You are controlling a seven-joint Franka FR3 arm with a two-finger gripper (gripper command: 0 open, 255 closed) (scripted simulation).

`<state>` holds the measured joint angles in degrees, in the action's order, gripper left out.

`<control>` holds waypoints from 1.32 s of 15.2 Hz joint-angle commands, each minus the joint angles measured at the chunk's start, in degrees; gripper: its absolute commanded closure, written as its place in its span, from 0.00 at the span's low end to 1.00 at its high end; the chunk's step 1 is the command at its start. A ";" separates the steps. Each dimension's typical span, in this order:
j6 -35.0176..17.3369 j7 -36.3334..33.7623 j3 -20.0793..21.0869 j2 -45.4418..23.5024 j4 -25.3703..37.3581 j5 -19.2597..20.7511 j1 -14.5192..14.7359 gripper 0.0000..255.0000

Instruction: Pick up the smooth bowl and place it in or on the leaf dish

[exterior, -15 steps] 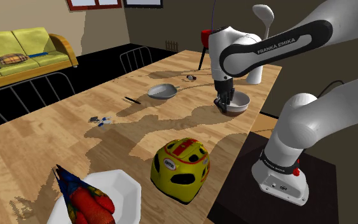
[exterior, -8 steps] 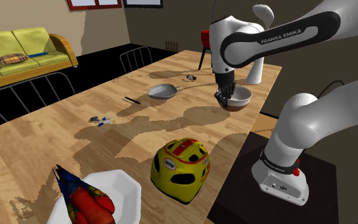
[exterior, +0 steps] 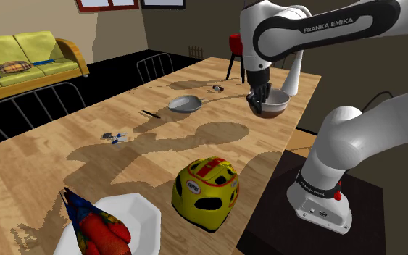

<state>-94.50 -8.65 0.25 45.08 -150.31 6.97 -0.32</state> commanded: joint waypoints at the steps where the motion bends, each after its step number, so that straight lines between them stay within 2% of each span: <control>1: 1.64 0.21 0.02 0.13 1.51 -0.02 -0.02 1.00; 8: 6.88 0.80 0.16 -0.01 6.93 -0.13 -0.05 1.00; 14: 2.91 -1.66 1.99 -14.60 17.30 -1.38 0.51 1.00; 20: 1.88 -3.82 3.57 -28.48 29.92 -1.74 0.87 1.00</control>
<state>-92.60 -12.07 3.54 18.86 -122.58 5.27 0.48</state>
